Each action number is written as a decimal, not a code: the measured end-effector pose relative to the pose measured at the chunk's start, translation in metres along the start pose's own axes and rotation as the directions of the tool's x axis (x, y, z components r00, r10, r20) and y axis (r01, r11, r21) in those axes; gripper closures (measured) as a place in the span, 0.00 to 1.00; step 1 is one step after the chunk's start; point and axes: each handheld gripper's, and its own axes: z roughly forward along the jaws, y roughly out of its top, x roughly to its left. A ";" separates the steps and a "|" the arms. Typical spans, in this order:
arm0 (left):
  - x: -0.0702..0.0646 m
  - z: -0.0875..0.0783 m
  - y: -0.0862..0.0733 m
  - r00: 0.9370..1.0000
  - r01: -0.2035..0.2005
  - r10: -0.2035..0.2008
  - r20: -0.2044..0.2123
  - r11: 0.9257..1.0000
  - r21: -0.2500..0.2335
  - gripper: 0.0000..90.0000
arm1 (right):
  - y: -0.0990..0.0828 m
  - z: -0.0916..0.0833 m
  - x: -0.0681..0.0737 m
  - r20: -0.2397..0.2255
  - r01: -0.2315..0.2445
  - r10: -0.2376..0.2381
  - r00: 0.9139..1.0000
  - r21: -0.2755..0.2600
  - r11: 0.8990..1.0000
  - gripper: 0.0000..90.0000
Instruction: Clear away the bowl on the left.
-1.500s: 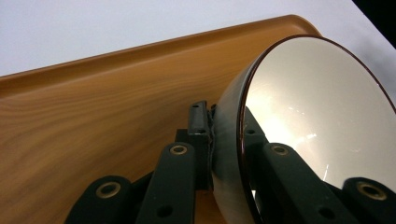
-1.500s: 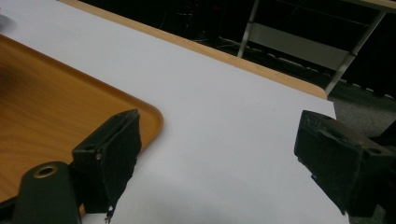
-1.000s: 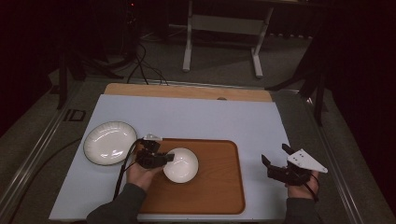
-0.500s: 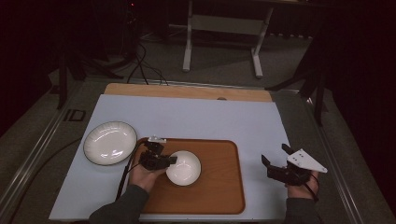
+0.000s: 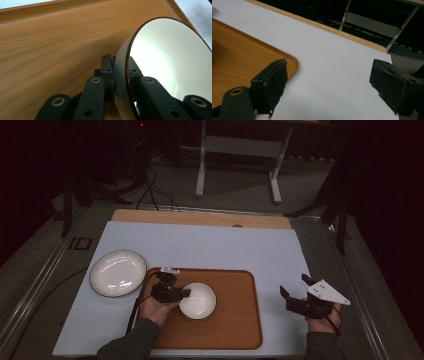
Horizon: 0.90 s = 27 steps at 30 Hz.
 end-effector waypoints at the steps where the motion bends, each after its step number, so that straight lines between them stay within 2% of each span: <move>1: 0.000 0.000 0.000 1.000 -0.001 0.001 -0.002 1.000 0.000 0.91 | 0.000 0.000 0.000 0.000 0.000 0.000 1.000 -0.001 1.000 0.16; 10: -0.001 0.003 0.000 1.000 -0.004 0.004 -0.013 1.000 0.002 0.90 | 0.000 0.000 0.000 0.000 0.000 0.000 1.000 0.001 1.000 0.16; 17: 0.001 0.000 0.002 1.000 0.002 -0.002 -0.013 1.000 -0.003 0.78 | 0.000 0.000 0.000 0.000 0.000 0.000 1.000 0.000 1.000 0.16; 24: -0.003 -0.010 0.005 0.999 -0.030 0.029 -0.017 0.999 -0.027 0.67 | 0.000 0.000 0.000 0.001 -0.001 0.001 1.000 0.000 1.000 0.16; 27: -0.004 -0.014 0.006 0.999 -0.035 0.034 -0.036 0.999 -0.040 0.64 | 0.000 0.000 0.000 0.003 -0.002 0.002 1.000 0.000 1.000 0.16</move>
